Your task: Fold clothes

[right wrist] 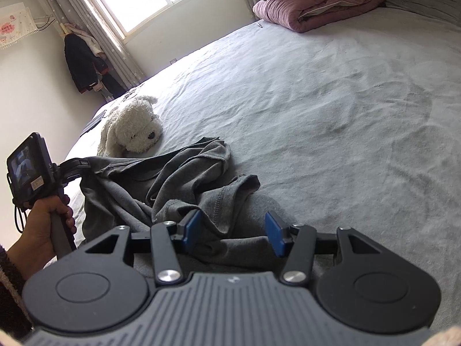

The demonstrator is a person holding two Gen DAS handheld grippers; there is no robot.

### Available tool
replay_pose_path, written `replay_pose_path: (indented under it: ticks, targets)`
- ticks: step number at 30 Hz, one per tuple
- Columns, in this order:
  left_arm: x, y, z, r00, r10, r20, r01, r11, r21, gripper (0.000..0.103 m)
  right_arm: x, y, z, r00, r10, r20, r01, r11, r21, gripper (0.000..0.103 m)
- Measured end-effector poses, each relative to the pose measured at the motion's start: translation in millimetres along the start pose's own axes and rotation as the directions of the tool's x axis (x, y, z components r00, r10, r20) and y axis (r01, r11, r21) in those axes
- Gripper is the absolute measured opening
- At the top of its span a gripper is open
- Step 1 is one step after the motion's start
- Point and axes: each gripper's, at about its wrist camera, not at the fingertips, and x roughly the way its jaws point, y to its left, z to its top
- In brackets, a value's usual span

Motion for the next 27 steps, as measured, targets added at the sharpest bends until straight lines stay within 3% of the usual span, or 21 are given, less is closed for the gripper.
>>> replay_pose_path:
  ticks: [6, 8, 16, 23, 27]
  targets:
    - [0, 8, -7, 0.999, -0.038, -0.039, 0.037, 0.999, -0.032, 0.021, 3, 4, -2, 0.999, 0.026, -0.019, -0.026, 1.000, 0.004, 0.054]
    - [-6, 12, -7, 0.997, -0.054, -0.046, 0.054, 0.999, -0.011, 0.035, 2, 5, -3, 0.999, 0.029, -0.019, -0.029, 1.000, 0.006, 0.054]
    - [-39, 33, -22, 0.985, -0.126, -0.118, 0.125, 0.992, -0.020, 0.056, 0, 18, -8, 0.999, 0.044, -0.018, -0.045, 0.999, -0.020, 0.055]
    - [-83, 54, -59, 0.947, -0.252, -0.200, 0.249, 0.968, -0.038, 0.067, 0, 28, -12, 0.998, 0.054, -0.021, -0.056, 0.997, -0.060, 0.056]
    - [-102, 70, -87, 0.919, -0.323, -0.226, 0.314, 0.946, -0.078, 0.068, 1, 34, -15, 0.998, 0.056, -0.009, -0.057, 0.995, -0.080, 0.056]
